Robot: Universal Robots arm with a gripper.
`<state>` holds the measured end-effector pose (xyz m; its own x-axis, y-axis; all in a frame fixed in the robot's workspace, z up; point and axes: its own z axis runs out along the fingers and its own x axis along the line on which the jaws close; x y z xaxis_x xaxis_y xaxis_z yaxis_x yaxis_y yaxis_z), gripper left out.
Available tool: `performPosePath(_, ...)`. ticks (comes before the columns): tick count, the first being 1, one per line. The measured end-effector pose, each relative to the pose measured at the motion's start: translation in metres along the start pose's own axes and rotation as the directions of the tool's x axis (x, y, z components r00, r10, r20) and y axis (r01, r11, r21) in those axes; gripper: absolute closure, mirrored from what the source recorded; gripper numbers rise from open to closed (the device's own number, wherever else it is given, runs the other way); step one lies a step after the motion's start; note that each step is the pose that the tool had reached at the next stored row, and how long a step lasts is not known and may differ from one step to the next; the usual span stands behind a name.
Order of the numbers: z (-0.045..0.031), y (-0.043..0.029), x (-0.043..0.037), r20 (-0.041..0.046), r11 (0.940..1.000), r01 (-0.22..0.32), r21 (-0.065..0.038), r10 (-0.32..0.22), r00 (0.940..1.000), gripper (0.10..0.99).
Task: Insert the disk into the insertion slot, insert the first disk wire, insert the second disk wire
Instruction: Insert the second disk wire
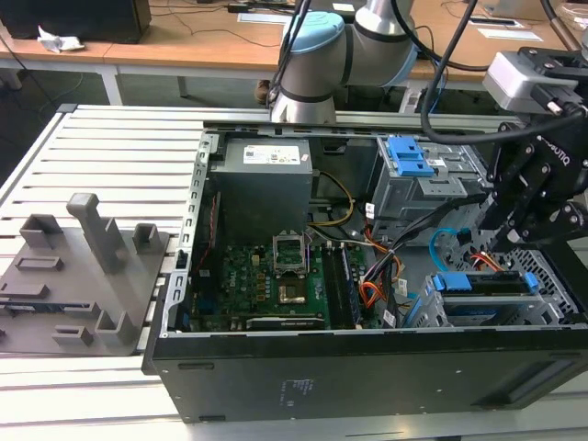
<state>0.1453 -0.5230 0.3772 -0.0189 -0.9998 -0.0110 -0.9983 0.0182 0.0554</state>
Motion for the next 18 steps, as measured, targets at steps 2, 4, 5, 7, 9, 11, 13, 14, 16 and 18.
performPosePath(2,0.0,0.0,-0.0007,-0.0001,1.0,0.0,0.0,0.0,1.0,0.725)
performPosePath(4,0.0,0.0,-0.0008,-0.0001,1.0,0.0,0.0,0.0,1.0,0.725)
performPosePath(5,0.0,0.0,-0.0008,-0.0001,1.0,0.0,0.0,0.0,1.0,0.725)
performPosePath(7,0.0,0.0,-0.0008,-0.0003,1.0,0.003,0.0,-0.003,1.0,0.725)
performPosePath(9,0.0001,0.0,-0.0008,-0.002,0.9993,0.037,0.0,-0.037,0.9993,0.725)
performPosePath(11,0.0,0.0,-0.0008,-0.0043,0.997,0.078,-0.001,-0.078,0.997,0.725)
performPosePath(13,-0.0001,-0.0001,-0.0013,-0.007,0.992,0.126,-0.002,-0.126,0.9919,0.725)
performPosePath(14,0.0,-0.0001,-0.0026,-0.0065,0.992,0.127,-0.002,-0.127,0.9919,0.725)
performPosePath(16,0.0004,0.0004,-0.0059,-0.0055,0.9919,0.127,-0.002,-0.127,0.9919,0.725)
performPosePath(18,0.0021,0.005,-0.0096,-0.0043,0.9919,0.127,-0.002,-0.127,0.9918,0.725)
